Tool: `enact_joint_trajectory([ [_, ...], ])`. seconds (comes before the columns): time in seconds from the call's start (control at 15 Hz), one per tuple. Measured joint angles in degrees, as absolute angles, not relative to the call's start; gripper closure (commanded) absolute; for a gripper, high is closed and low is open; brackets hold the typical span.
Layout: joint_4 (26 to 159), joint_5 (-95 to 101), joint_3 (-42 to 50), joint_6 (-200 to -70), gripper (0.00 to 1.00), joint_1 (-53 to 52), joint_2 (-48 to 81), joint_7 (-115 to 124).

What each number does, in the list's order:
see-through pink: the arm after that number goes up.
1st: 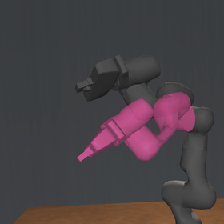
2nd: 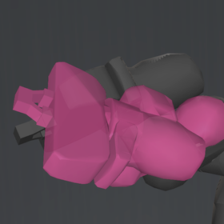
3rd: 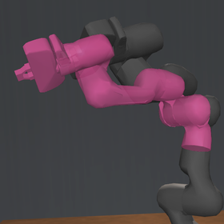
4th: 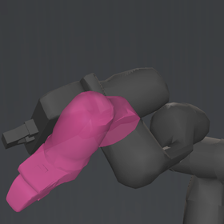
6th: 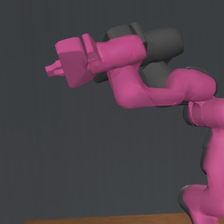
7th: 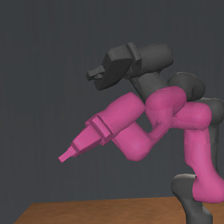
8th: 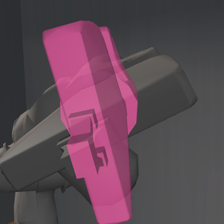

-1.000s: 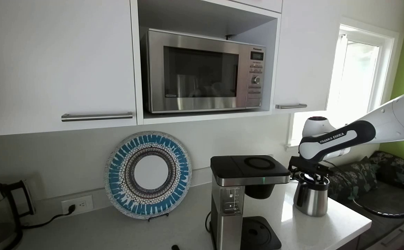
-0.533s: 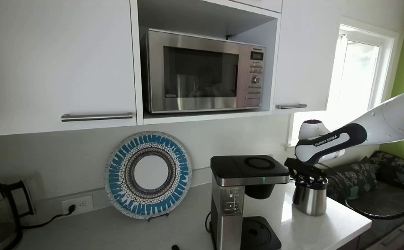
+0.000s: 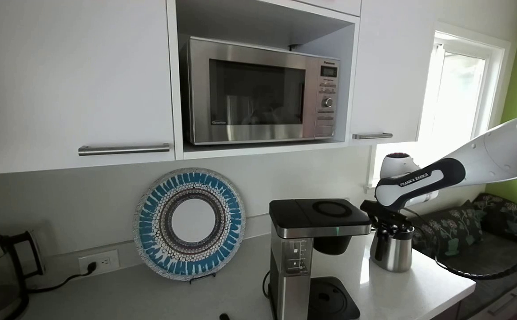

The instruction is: Turn the kettle

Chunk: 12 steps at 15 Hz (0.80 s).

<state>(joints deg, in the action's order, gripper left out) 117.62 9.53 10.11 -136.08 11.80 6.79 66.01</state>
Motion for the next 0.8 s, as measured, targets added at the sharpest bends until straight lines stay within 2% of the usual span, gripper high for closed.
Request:
enact_joint_trajectory([
  [0.6, 116.6, 14.8, 11.9, -135.6, 0.92, 9.4, 7.7, 88.8],
  [0.67, 116.3, 14.8, 11.9, -134.6, 0.67, 9.3, 7.7, 90.6],
  [0.8, 116.2, 14.8, 11.9, -134.4, 0.67, 9.2, 7.7, 90.7],
])
